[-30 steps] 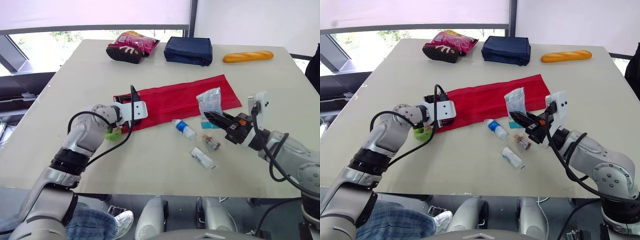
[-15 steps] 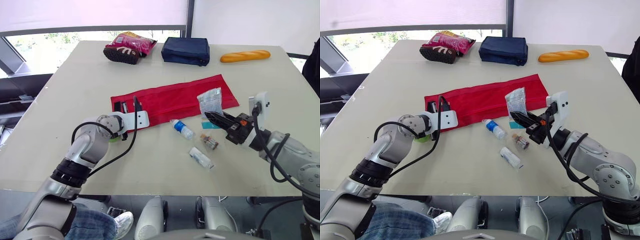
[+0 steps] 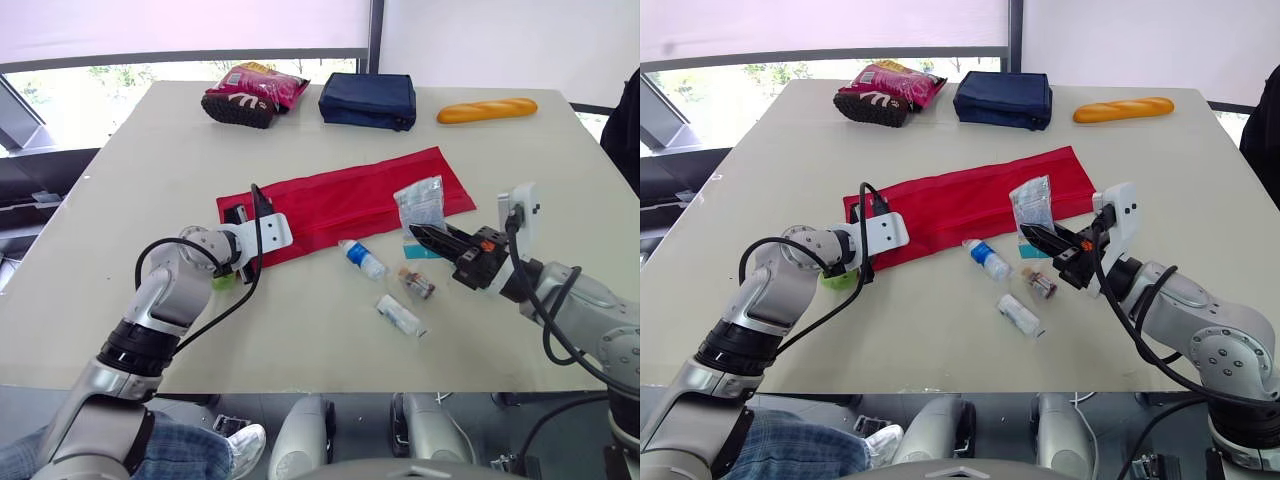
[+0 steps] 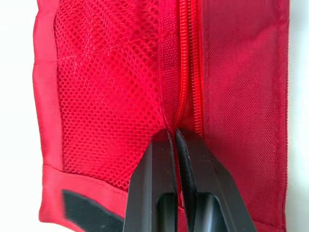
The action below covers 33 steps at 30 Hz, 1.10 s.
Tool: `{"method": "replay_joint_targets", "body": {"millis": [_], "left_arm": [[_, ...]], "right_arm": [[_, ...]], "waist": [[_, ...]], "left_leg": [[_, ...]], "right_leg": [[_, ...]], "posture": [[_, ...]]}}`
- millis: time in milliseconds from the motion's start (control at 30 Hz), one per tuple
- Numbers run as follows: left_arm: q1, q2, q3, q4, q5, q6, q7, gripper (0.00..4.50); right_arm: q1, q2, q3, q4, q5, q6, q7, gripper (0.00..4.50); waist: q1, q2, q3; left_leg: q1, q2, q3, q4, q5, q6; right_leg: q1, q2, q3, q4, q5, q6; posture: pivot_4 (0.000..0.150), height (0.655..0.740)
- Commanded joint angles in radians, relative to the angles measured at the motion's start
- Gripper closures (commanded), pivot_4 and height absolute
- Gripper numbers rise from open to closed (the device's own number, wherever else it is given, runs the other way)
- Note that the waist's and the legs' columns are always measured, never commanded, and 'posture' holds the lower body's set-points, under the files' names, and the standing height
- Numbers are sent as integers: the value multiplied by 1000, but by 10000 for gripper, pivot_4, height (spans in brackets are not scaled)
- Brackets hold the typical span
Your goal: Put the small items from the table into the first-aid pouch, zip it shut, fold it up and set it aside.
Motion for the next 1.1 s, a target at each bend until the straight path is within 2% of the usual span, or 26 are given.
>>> {"method": "replay_joint_targets", "body": {"millis": [33, 300, 400, 567, 767, 1100], "left_arm": [[-53, -8, 59, -45, -99, 61, -48, 44111], [-108, -46, 158, 11, -351, 118, -129, 44111], [-116, -49, 190, 85, -431, 55, -172, 44111], [-152, -51, 203, 228, -532, -27, -288, 44111], [-204, -61, 182, 364, -564, -111, -369, 44111], [-235, -97, 170, 465, -572, -217, -417, 44111]], "right_arm": [[-17, -9, -19, -28, 22, -7, 12, 44067], [-95, -29, 71, 28, 77, 102, 38, 44067], [-151, -12, 126, 94, 45, 145, 53, 44067], [-293, 85, 178, 251, 77, 224, 12, 44067], [-408, 240, 196, 417, 113, 304, -91, 44067], [-449, 414, 204, 587, -8, 393, -175, 44067]], "waist": [[1, -1, 0], [-4, -1, 1], [-5, -1, 1], [-5, -1, 1], [-5, -2, 1], [-7, -2, 1]], "left_leg": [[0, 0, 0, 0, 0, 0], [-2, -1, -1, 0, 0, 0], [-2, -1, -2, 0, 0, 0], [-3, -3, -2, 1, 0, 0], [-14, -6, -5, 2, 0, 0], [-16, -7, -4, 2, 0, 0]], "right_leg": [[0, 0, 0, 0, 0, 0], [-1, 0, 0, -1, 1, -1], [-2, 0, 0, -1, 1, -2], [-2, 1, -1, 0, 2, -4], [-11, 0, -1, 1, 3, -5], [-12, -1, -1, 2, 3, -5]], "posture": [[1500, 7164], [1500, 7164], [1500, 7164], [1500, 7164], [1500, 7164], [1500, 7164]]}}
